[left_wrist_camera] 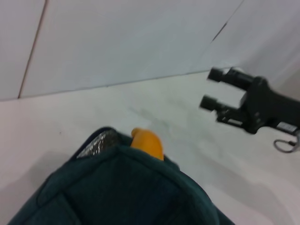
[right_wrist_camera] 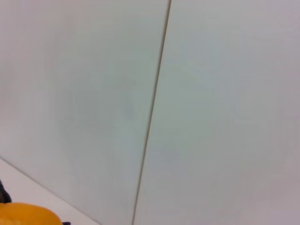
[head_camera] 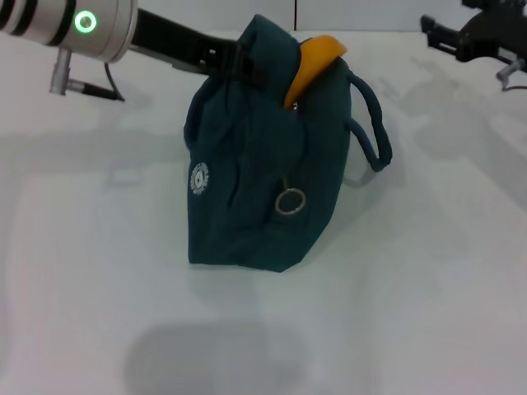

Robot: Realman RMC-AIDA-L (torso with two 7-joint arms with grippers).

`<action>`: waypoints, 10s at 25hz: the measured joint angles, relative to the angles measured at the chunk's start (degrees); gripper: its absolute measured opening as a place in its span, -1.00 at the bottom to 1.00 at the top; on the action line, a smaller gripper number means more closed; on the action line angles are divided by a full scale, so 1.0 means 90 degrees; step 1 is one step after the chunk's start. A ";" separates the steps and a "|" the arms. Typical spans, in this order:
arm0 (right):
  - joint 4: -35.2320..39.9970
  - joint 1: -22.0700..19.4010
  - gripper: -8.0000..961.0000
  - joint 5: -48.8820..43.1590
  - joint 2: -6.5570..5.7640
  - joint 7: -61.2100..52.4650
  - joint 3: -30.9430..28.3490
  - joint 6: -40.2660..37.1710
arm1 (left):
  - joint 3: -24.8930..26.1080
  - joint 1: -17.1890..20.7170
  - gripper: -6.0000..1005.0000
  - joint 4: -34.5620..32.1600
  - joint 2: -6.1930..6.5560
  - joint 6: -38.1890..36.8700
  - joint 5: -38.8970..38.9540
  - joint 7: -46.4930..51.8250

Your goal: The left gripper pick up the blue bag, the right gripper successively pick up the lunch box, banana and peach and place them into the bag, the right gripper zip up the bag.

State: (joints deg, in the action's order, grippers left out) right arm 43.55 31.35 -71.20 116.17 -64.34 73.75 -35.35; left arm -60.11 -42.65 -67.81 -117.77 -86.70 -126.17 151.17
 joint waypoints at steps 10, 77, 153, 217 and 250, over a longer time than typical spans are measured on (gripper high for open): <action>0.0082 -0.0131 0.44 -0.0827 -0.0105 -0.1387 0.0952 -0.0816 | 0.0098 0.0063 -0.92 -0.0005 0.0006 -0.0055 0.0006 0.0008; 0.5183 -0.1921 0.34 -0.1497 -0.0074 -0.2008 0.1829 0.0355 | 0.0823 0.1016 -0.92 0.1127 0.0100 -0.0488 0.2363 -0.1591; -0.2085 0.1141 0.22 -0.3480 0.0001 -0.1737 -0.1337 -0.5880 | 0.0796 0.0232 -0.92 0.2290 0.0033 0.0335 0.1639 -0.2089; -0.0488 -0.0391 -0.96 -0.1116 -0.0047 -0.1139 0.0008 -0.5495 | 0.0911 0.0269 -0.84 0.2337 -0.0103 0.0283 0.1697 -0.2942; 0.0503 0.0072 -0.96 -0.2613 -0.0561 -0.3311 -0.0417 -0.6207 | 0.1161 0.1750 0.22 0.2367 0.0031 -0.0412 0.3440 -0.4955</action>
State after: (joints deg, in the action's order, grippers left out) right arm 48.08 32.00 -94.72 111.12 -94.14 70.00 -91.21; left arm -49.66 -26.90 -46.51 -117.49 -90.40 -95.21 106.58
